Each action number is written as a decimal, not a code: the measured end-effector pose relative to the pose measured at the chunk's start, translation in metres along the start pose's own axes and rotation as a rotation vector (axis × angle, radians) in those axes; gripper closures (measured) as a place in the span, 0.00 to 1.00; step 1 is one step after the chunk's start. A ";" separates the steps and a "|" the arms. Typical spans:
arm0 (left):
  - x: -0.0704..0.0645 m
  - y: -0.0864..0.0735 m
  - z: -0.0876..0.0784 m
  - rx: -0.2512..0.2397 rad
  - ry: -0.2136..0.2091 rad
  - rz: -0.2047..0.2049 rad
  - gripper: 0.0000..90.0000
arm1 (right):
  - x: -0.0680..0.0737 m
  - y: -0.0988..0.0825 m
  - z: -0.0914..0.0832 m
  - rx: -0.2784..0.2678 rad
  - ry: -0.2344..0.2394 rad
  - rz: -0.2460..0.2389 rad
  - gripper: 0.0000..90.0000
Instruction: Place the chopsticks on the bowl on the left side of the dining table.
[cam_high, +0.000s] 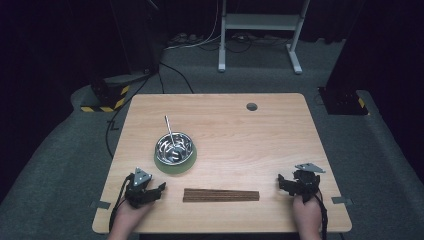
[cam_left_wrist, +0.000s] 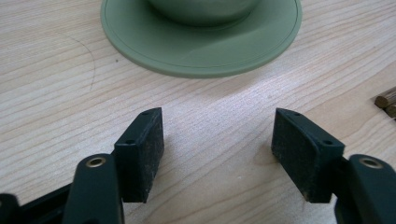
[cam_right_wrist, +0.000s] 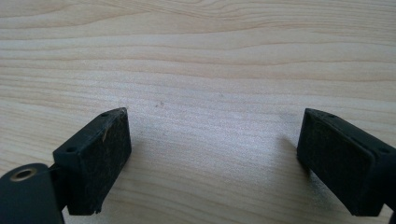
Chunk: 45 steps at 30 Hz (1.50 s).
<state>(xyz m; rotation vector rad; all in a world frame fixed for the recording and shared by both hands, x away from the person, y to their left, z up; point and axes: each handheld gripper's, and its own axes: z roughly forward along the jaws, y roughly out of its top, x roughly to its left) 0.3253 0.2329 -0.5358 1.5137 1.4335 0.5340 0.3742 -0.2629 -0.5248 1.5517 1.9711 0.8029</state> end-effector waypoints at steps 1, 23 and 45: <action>-0.003 0.001 0.000 -0.006 -0.015 -0.006 0.41 | 0.000 0.000 0.000 0.002 0.000 0.005 0.11; -0.067 0.026 0.014 -0.032 -0.148 0.078 0.45 | 0.000 0.000 0.000 -0.001 -0.001 -0.002 0.11; -0.074 -0.002 0.018 0.060 -0.216 0.089 0.66 | 0.000 0.000 0.000 0.001 0.001 -0.002 0.11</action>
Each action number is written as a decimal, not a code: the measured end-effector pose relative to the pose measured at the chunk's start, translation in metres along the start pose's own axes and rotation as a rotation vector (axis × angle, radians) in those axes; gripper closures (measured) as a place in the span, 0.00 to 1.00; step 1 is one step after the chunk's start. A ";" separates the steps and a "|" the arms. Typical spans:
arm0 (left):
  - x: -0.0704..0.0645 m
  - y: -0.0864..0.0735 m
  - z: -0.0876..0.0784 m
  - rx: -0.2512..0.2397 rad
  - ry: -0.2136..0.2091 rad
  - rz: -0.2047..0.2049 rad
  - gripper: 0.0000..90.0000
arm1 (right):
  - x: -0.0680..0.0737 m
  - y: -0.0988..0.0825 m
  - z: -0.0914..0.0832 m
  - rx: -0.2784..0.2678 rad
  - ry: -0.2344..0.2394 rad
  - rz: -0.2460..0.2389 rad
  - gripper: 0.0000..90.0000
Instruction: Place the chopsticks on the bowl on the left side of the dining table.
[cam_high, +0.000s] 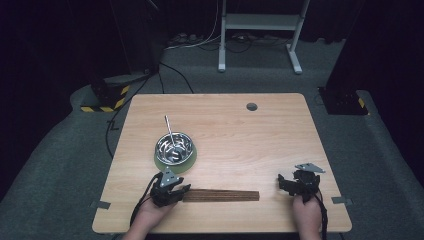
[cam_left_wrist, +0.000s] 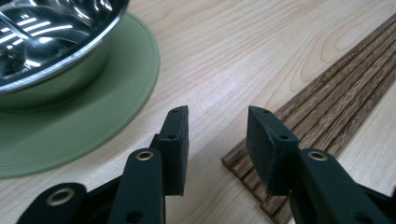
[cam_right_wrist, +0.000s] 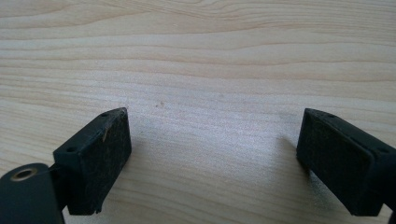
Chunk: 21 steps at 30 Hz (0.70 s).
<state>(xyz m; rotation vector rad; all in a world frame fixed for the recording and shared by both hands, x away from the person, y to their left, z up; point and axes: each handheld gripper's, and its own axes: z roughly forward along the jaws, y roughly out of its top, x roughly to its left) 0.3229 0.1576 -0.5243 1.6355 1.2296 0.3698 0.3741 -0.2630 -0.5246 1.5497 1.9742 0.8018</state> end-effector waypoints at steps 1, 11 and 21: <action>0.000 0.000 0.000 0.000 0.000 0.000 0.66 | 0.000 0.000 0.000 0.000 0.000 0.000 0.11; 0.000 -0.003 0.002 0.010 0.004 0.008 0.66 | 0.000 0.000 -0.001 0.010 0.006 -0.001 0.11; 0.002 -0.003 0.009 0.006 0.020 0.010 0.66 | 0.000 0.000 -0.001 0.013 0.010 -0.002 0.11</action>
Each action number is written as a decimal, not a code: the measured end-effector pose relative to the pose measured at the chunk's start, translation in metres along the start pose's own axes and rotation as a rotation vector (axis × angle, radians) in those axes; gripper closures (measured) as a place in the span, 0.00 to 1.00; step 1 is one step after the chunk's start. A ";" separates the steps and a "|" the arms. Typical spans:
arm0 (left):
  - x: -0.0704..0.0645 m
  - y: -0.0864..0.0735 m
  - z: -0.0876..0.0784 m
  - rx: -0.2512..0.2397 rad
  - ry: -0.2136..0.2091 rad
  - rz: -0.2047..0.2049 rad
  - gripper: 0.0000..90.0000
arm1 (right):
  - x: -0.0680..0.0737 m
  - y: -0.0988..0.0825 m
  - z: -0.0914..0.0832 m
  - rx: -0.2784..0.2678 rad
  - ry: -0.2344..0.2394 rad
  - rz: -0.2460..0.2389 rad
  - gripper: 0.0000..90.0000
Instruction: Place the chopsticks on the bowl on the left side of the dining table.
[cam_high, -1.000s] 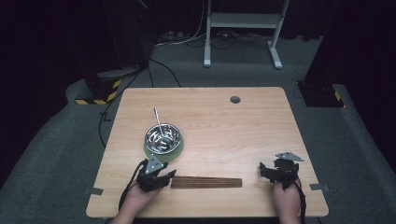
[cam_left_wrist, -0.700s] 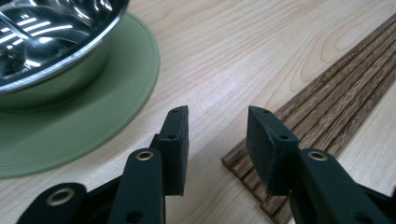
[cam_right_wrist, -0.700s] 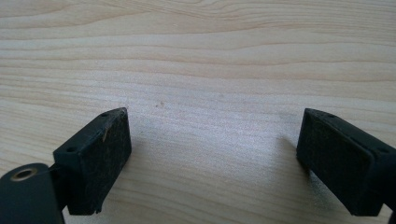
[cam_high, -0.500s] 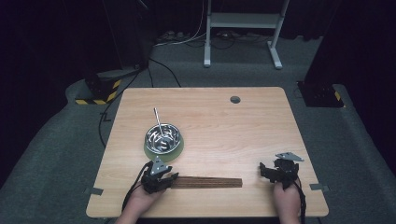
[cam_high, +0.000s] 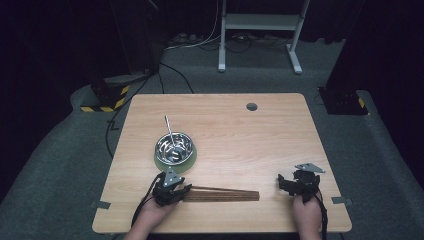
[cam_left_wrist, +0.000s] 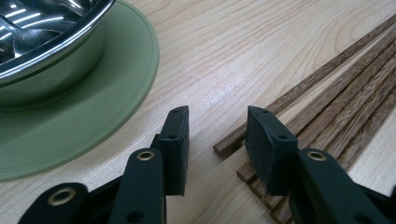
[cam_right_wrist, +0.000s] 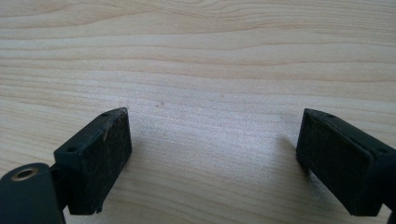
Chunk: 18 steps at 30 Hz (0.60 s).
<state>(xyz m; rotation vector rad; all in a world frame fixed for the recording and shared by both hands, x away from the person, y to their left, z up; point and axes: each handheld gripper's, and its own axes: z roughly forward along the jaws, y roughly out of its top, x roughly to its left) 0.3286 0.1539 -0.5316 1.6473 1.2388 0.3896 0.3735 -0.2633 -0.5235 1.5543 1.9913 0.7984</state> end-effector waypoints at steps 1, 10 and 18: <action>0.001 0.000 0.000 0.015 0.002 0.013 0.66 | 0.000 0.000 0.000 0.000 0.000 -0.001 0.11; -0.001 0.001 0.004 0.011 -0.049 0.006 0.71 | 0.001 0.000 0.001 -0.016 -0.010 0.003 0.11; -0.002 0.001 0.005 0.012 -0.054 0.019 0.77 | 0.000 0.000 0.001 -0.008 -0.005 0.001 0.12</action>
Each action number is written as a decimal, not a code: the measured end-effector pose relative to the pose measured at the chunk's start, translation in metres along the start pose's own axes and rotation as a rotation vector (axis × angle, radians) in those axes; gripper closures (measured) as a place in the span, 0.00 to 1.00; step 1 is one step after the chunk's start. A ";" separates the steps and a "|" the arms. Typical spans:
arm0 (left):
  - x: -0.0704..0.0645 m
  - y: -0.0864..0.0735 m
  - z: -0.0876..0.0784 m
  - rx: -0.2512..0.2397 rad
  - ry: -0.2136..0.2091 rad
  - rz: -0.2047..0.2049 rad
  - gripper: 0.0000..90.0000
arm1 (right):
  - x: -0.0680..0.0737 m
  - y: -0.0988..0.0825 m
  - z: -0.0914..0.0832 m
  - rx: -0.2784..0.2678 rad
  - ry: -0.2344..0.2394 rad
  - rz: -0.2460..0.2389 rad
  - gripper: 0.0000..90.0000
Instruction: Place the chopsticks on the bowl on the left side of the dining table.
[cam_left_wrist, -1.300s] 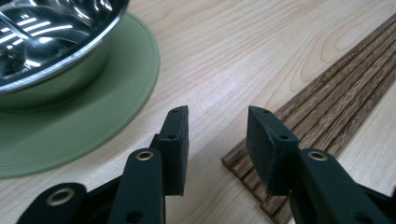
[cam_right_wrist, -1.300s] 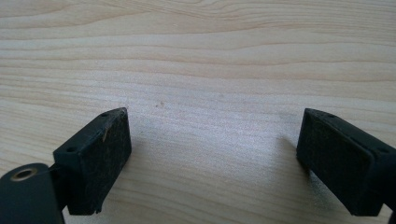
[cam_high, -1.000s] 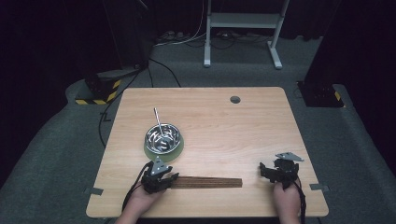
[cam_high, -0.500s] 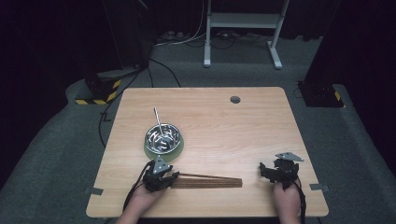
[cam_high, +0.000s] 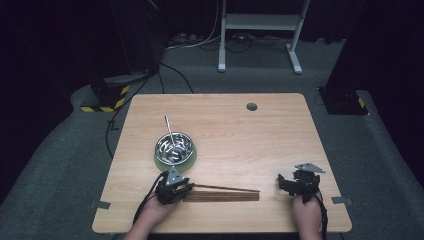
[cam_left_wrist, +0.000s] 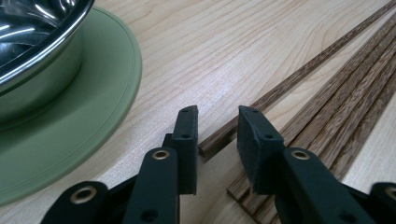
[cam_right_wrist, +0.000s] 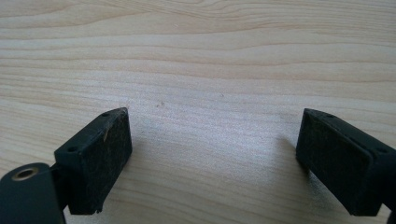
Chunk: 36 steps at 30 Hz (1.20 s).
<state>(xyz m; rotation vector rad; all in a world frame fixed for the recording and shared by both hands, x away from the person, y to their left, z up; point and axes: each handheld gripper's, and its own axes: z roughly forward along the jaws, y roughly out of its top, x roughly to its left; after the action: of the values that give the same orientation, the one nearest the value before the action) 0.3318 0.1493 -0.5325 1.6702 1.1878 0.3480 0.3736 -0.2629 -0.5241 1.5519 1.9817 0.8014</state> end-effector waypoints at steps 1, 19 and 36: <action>0.000 0.000 0.000 -0.002 -0.001 -0.004 0.78 | 0.000 0.000 0.001 -0.010 -0.006 0.002 0.12; 0.001 -0.001 -0.001 -0.013 0.011 0.000 0.81 | 0.000 0.000 0.001 -0.009 -0.005 0.002 0.12; -0.001 0.002 0.007 -0.001 -0.035 0.019 0.85 | 0.001 -0.001 0.000 -0.003 0.001 0.007 0.12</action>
<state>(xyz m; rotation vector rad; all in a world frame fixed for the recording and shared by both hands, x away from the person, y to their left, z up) 0.3369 0.1445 -0.5334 1.6818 1.1463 0.3300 0.3730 -0.2616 -0.5246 1.5575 1.9764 0.8078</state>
